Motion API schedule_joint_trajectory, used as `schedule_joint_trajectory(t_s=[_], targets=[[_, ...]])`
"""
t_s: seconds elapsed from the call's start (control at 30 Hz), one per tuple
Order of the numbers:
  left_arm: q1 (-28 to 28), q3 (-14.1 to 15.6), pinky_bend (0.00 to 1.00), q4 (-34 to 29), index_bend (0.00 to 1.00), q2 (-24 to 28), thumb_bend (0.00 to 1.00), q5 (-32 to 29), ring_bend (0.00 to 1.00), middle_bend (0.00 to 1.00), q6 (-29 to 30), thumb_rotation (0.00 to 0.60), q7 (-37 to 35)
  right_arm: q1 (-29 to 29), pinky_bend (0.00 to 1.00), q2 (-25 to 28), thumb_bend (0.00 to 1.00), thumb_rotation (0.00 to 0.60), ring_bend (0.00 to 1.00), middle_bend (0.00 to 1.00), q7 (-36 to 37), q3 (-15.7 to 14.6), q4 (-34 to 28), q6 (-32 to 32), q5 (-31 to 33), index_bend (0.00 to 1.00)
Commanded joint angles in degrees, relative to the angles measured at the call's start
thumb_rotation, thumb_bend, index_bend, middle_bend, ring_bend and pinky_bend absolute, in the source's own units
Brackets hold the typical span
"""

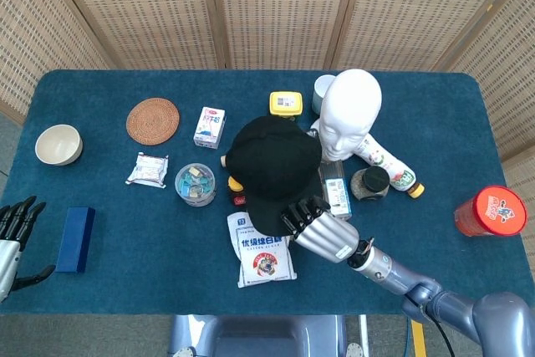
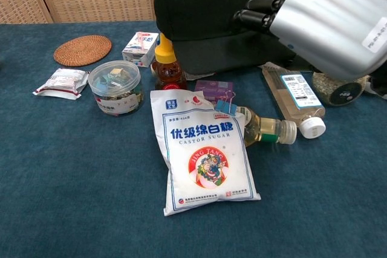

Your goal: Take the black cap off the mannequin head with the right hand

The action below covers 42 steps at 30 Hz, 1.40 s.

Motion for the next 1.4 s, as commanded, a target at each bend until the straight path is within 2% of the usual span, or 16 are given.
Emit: schedule_joint_trajectory(t_s=[0.03,0.27,0.5,0.63,0.7,0.8,0.97,1.13,1.27,1.4], targets=[[-0.1,0.0,0.02,-0.1,0.00,0.0,0.06,-0.1,0.00,0.00,-0.2,0.600,0.2,-2.3,0.35,2.8,0.00,0.600,0.13,0.10,-1.5,-0.9,-6.7,-3.7,3.1,0.00],[-0.1,0.1,0.02,-0.3,0.00,0.0,0.06,-0.2,0.00,0.00,-0.4,0.600,0.6,-4.3,0.27,8.3,0.00,0.600,0.06,0.03,-1.4,-0.8,-15.6,-6.0,5.9,0.00],[0.0,0.2,0.02,-0.2,0.00,0.2,0.06,0.0,0.00,0.00,-0.3,0.600,0.0,-8.1,0.23,14.1,0.00,0.600,0.02,0.01,-0.1,-3.2,-20.8,-6.3,7.5,0.00],[0.0,0.3,0.02,-0.2,0.00,0.4,0.06,0.1,0.00,0.00,-0.3,0.600,-0.4,-11.0,0.24,18.4,0.00,0.600,0.01,0.00,3.1,-4.8,-20.3,-4.2,7.8,0.00],[0.0,0.3,0.02,-0.2,0.00,0.3,0.06,0.3,0.00,0.00,-0.1,0.600,-0.3,-15.9,0.24,23.9,0.00,0.600,0.01,0.00,8.3,-5.9,-23.6,-1.4,12.4,0.00],[0.1,0.4,0.02,-0.2,0.00,0.1,0.06,0.4,0.00,0.00,-0.2,0.600,0.3,-18.7,0.23,27.2,0.00,0.600,0.00,0.00,11.0,-5.6,-25.9,0.0,15.3,0.00],[-0.1,0.7,0.02,-0.4,0.00,-0.2,0.06,0.9,0.00,0.00,-0.5,0.600,1.0,-21.9,0.23,29.0,0.00,0.600,0.00,0.00,16.2,-3.9,-25.5,1.4,19.6,0.00],[-0.2,0.8,0.02,-0.4,0.00,0.1,0.06,1.0,0.00,0.00,-0.7,0.600,0.8,-25.5,0.22,29.0,0.00,0.600,0.00,0.00,18.1,-1.5,-24.9,3.9,23.8,0.00],[0.0,0.7,0.02,-0.4,0.00,0.2,0.06,0.7,0.00,0.00,-0.5,0.600,1.1,-29.1,0.20,29.8,0.00,0.600,0.00,0.00,21.1,-1.7,-28.2,4.4,26.5,0.00],[0.1,0.7,0.02,-0.4,0.00,0.1,0.06,0.6,0.00,0.00,-0.2,0.600,1.3,-31.0,0.19,30.1,0.00,0.600,0.00,0.00,21.7,-2.5,-29.6,4.4,26.3,0.00]])
